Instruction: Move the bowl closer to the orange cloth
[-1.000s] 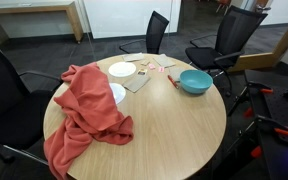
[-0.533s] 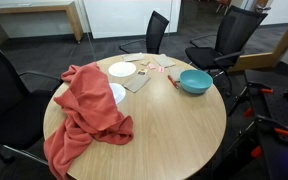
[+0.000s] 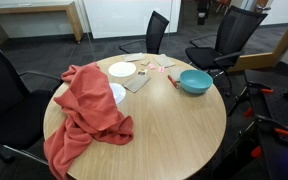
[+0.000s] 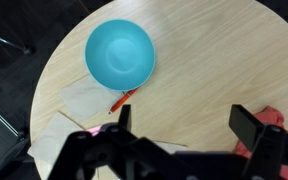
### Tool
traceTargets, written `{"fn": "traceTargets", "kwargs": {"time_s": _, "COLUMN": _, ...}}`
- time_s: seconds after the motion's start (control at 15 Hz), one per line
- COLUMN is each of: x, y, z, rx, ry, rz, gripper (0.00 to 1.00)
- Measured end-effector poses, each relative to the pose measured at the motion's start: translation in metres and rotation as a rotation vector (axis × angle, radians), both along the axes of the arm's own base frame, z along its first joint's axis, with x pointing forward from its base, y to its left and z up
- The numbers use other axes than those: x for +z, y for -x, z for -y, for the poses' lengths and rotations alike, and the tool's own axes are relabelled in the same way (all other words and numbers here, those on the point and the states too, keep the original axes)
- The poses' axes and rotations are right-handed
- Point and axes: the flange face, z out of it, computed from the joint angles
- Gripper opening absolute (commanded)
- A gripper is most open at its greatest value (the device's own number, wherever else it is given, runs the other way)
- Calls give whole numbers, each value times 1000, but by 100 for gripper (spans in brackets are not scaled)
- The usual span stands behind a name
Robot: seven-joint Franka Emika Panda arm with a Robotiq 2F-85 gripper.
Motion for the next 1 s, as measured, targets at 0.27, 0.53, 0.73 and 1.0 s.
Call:
{"fn": "traceTargets", "kwargs": {"time_s": 0.27, "x": -50, "y": 13, "z": 3, "rx": -90, "ry": 46, "rz": -59, "gripper": 100}}
{"fn": "traceTargets", "kwargs": {"time_s": 0.53, "x": -96, "y": 33, "z": -3, "rx": -165, "ry": 60, "rz": -103, "gripper": 100}}
{"fn": "traceTargets", "kwargs": {"time_s": 0.73, "x": -129, "y": 45, "z": -10, "rx": -213, "ry": 67, "rz": -80, "gripper": 100}}
{"fn": "traceTargets", "kwargs": {"time_s": 1.0, "x": -169, "y": 54, "z": -15, "rx": -240, "ry": 72, "rz": -12, "gripper": 100}}
